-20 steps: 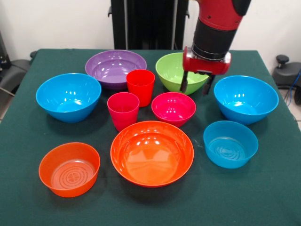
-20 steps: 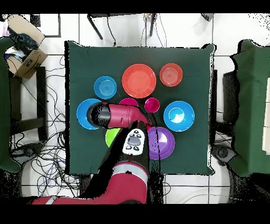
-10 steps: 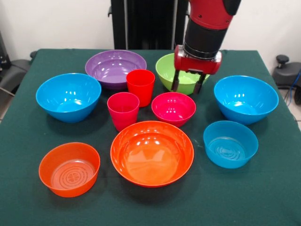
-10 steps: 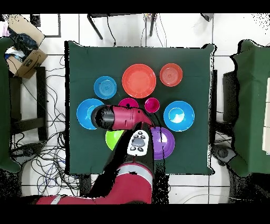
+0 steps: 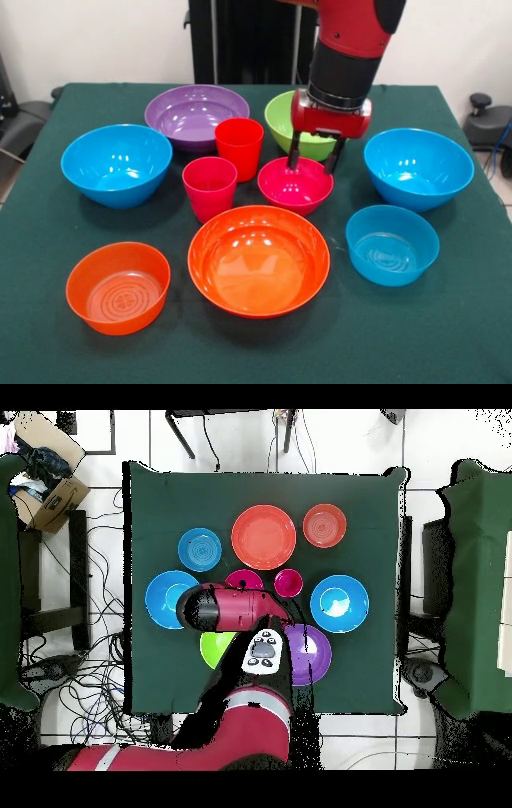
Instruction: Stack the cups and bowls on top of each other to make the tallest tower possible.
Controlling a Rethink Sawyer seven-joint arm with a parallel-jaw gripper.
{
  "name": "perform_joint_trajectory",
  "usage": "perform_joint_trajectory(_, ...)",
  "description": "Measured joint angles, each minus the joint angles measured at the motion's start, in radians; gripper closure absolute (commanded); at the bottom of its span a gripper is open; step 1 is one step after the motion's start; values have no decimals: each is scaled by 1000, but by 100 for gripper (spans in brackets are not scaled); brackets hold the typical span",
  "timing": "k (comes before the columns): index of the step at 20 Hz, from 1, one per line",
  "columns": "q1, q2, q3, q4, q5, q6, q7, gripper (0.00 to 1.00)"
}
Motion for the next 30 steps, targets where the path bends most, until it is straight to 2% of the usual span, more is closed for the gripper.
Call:
perform_joint_trajectory(18,0,48,0,0,0,-23,0,0)
perform_joint_trajectory(30,-6,51,2,0,0,-23,0,0)
